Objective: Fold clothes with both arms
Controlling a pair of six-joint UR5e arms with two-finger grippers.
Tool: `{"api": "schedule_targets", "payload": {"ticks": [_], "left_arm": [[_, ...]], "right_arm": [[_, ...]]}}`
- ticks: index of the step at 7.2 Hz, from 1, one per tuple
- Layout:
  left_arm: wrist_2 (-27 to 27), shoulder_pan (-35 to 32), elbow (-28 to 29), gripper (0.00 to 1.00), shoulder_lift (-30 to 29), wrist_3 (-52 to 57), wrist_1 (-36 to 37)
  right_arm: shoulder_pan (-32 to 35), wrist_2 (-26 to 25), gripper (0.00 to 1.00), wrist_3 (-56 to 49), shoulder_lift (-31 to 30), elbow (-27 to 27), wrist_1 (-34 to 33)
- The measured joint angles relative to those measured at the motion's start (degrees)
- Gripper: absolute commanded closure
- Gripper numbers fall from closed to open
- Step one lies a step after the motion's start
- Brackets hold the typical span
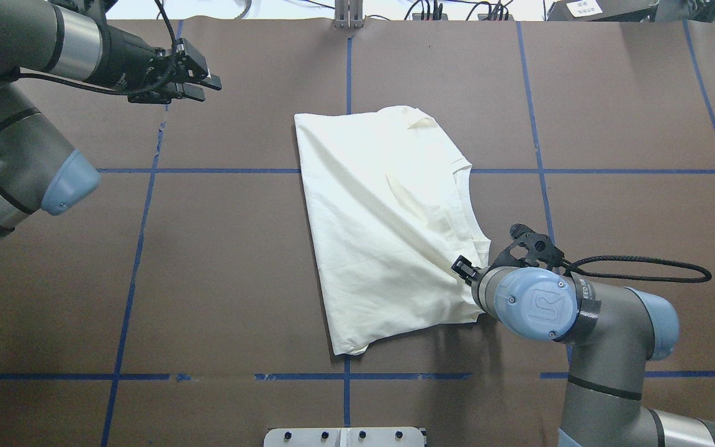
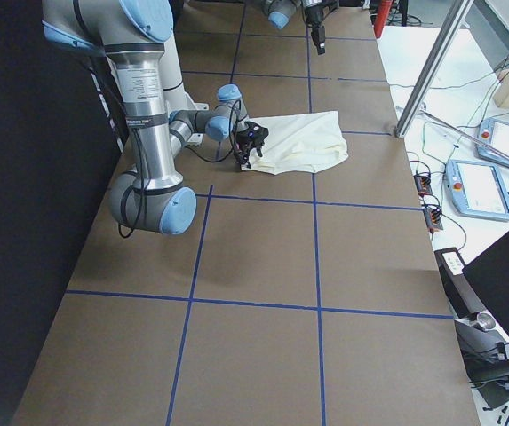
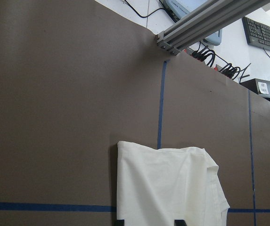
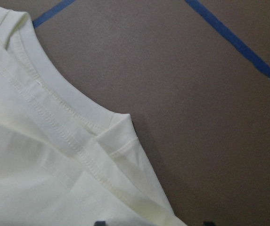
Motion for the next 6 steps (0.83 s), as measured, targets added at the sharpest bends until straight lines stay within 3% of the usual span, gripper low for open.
{"api": "schedule_targets", "payload": {"ticks": [2, 3, 4, 5, 6], "left_arm": [[0.0, 0.0, 0.1, 0.55, 0.0, -0.1, 0.0], [0.0, 0.0, 0.1, 0.55, 0.0, -0.1, 0.0], [0.0, 0.0, 0.1, 0.55, 0.0, -0.1, 0.0], [0.0, 0.0, 0.1, 0.55, 0.0, -0.2, 0.0], [0.0, 0.0, 0.2, 0.55, 0.0, -0.2, 0.0]], "right_arm": [[-0.8, 0.0, 0.27, 0.6, 0.0, -0.2, 0.0], [-1.2, -0.1, 0.34, 0.7, 0.0, -0.3, 0.0], [-1.4, -0.1, 0.89, 0.8, 0.1, -0.4, 0.0], [-1.4, 0.0, 1.0, 0.9, 0.3, -0.5, 0.0], [-1.5, 0.1, 1.0, 1.0, 0.4, -0.6, 0.0]]}}
